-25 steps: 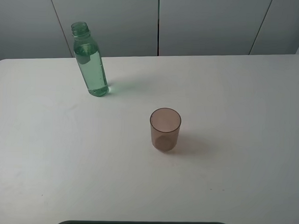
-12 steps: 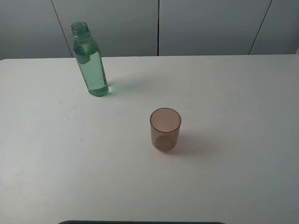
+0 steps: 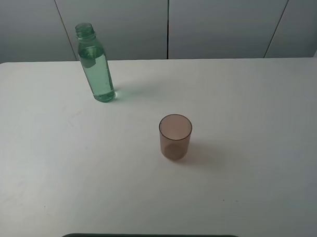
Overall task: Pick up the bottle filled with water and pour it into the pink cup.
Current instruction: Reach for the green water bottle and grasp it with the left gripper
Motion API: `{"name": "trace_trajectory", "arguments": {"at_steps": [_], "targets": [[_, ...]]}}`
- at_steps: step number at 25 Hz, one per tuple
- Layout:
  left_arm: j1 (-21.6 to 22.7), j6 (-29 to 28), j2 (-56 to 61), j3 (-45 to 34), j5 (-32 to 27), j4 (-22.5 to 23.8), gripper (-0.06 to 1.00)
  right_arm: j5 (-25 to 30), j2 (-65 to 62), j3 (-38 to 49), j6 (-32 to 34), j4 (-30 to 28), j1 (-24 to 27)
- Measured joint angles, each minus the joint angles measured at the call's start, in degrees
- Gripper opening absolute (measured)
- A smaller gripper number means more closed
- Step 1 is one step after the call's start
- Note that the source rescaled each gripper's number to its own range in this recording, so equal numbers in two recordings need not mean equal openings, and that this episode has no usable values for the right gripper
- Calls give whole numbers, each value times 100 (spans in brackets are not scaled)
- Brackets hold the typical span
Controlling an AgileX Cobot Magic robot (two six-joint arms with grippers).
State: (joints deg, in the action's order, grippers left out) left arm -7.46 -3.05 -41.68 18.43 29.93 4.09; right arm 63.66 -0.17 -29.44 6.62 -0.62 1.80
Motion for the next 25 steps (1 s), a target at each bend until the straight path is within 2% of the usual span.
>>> {"name": "trace_trajectory", "arguments": {"at_steps": [4, 12, 20, 25], "targets": [[0, -409, -952, -385, 1138, 569, 100, 0, 0, 0, 0, 0, 0], [0, -531, -2818, -406, 2103, 1131, 100, 0, 0, 0, 0, 0, 0], [0, -531, -4648, -395, 3699, 1282, 100, 0, 0, 0, 0, 0, 0], [0, -531, -5622, -300, 3876, 1311, 100, 0, 0, 0, 0, 0, 0]]}}
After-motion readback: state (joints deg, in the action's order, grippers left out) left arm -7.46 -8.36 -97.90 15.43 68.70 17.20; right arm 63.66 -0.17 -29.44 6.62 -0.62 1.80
